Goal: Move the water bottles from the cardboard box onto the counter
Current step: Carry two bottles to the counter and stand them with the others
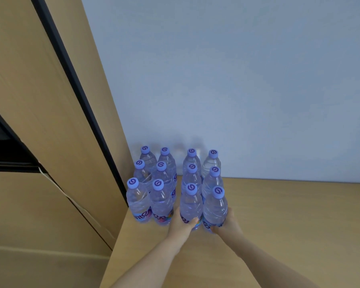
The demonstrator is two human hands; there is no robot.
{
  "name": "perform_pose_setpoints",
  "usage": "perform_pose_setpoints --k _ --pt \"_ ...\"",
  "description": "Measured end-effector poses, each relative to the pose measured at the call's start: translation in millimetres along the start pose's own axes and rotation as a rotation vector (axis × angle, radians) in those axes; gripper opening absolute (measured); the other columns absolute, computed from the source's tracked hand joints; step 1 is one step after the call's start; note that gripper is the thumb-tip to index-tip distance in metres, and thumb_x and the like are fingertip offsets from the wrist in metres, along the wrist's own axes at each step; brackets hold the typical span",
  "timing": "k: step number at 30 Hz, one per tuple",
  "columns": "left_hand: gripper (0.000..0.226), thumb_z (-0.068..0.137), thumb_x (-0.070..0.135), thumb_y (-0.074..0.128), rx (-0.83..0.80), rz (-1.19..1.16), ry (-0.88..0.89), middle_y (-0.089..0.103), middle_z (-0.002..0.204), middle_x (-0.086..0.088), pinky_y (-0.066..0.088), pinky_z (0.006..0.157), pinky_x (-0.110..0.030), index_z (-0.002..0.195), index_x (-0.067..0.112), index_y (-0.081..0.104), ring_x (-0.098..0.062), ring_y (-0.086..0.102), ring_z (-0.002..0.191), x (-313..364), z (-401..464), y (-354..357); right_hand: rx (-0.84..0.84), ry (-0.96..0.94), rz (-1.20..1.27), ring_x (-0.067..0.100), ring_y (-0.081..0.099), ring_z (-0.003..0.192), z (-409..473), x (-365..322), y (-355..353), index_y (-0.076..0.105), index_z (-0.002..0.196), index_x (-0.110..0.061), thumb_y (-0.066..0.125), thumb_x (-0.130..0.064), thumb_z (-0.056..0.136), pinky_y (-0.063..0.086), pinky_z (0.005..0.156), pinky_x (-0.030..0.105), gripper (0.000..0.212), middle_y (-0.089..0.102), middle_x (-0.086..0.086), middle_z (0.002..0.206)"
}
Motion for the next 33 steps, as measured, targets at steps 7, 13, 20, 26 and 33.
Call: perform_pose_setpoints --k 7,13,20,26,33 --pt "0.04 0.09 0.01 0.061 0.018 0.075 -0.006 0.057 0.111 0.011 0.039 0.082 -0.012 0.125 0.021 0.046 -0.005 0.054 0.102 -4.6 -8.0 -4.2 0.099 0.189 -0.146 0.029 0.054 0.107 -10.2 32.5 3.0 0.038 0.131 -0.007 0.065 -0.01 0.082 0.047 0.076 0.033 0.055 0.045 0.007 0.125" --pt "0.037 0.093 0.004 0.051 -0.015 0.121 -0.038 0.053 0.102 0.017 0.038 0.074 -0.012 0.121 0.027 0.044 0.002 0.051 0.09 -11.3 -6.2 -9.4 0.094 0.292 -0.163 0.019 0.056 0.078 -19.3 46.3 16.3 0.027 0.136 -0.011 0.056 -0.009 0.088 0.049 0.067 0.03 0.056 0.057 0.006 0.101" --pt "0.036 0.096 0.01 0.049 -0.096 0.191 -0.083 0.054 0.11 0.008 0.036 0.083 -0.018 0.131 0.019 0.045 -0.006 0.049 0.102 -14.2 -11.6 -15.6 0.115 0.379 -0.178 0.024 0.054 0.078 -25.3 36.5 26.5 0.034 0.115 -0.003 0.048 -0.007 0.089 0.045 0.069 0.035 0.03 0.056 0.014 0.095" --pt "0.031 0.098 0.014 0.046 -0.11 0.29 -0.1 0.055 0.106 0.004 0.04 0.073 -0.017 0.128 0.015 0.051 -0.01 0.052 0.098 -14.3 -28.5 -24.7 -0.048 0.348 -0.308 0.021 0.051 0.074 -39.7 15.4 32.1 0.044 0.1 -0.01 0.042 -0.011 0.09 0.042 0.058 0.025 0.01 0.054 0.009 0.089" --pt "0.014 0.093 0.01 0.043 -0.028 0.445 -0.12 0.056 0.094 -0.002 0.039 0.068 -0.022 0.09 0.017 0.054 -0.017 0.051 0.083 -20.1 -76.9 -51.3 -0.197 0.201 -0.504 0.021 0.043 0.074 -76.3 -18.3 51.0 0.053 0.091 -0.007 0.044 -0.011 0.089 0.036 0.062 0.027 0.01 0.044 0.009 0.084"
Point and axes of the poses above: each hand's wrist, its own z-axis towards the middle knuckle, its own y-axis out of the palm, x = y × z, the point moved 8 cm from there along z, towards the middle knuckle
